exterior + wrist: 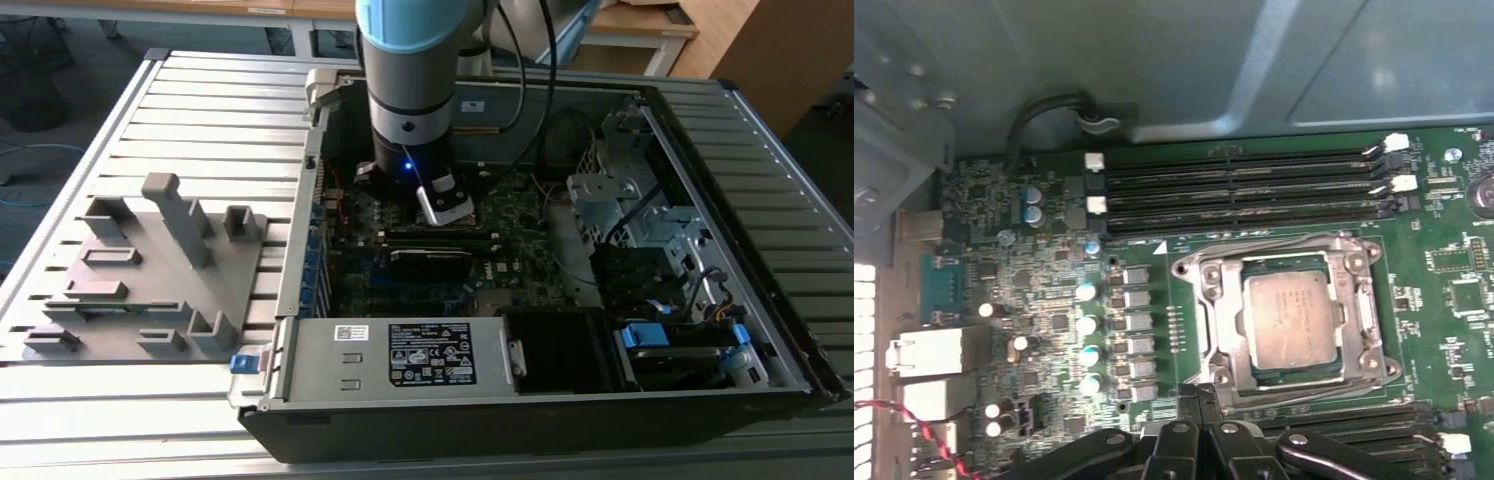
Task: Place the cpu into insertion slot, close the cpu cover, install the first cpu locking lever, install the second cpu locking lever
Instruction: 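Install the second cpu locking lever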
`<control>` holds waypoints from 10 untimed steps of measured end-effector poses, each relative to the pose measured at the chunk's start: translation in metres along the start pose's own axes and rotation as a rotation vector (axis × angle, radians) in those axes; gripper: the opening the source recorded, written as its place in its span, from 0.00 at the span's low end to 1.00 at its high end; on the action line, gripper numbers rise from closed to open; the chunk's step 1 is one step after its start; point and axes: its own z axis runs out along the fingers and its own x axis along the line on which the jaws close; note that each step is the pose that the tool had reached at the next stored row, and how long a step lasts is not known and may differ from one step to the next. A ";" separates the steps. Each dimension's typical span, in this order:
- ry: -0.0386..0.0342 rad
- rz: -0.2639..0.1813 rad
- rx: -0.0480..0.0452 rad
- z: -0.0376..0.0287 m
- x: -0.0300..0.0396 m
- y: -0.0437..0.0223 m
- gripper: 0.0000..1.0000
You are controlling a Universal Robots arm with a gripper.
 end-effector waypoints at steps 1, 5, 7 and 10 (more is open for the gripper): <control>0.0016 0.000 0.0002 0.0001 -0.0023 0.0002 0.10; 0.0100 0.002 0.0010 0.0009 -0.0154 0.0016 0.10; 0.0146 0.003 0.0015 0.0013 -0.0223 0.0023 0.10; 0.0200 0.003 0.0021 0.0018 -0.0301 0.0033 0.10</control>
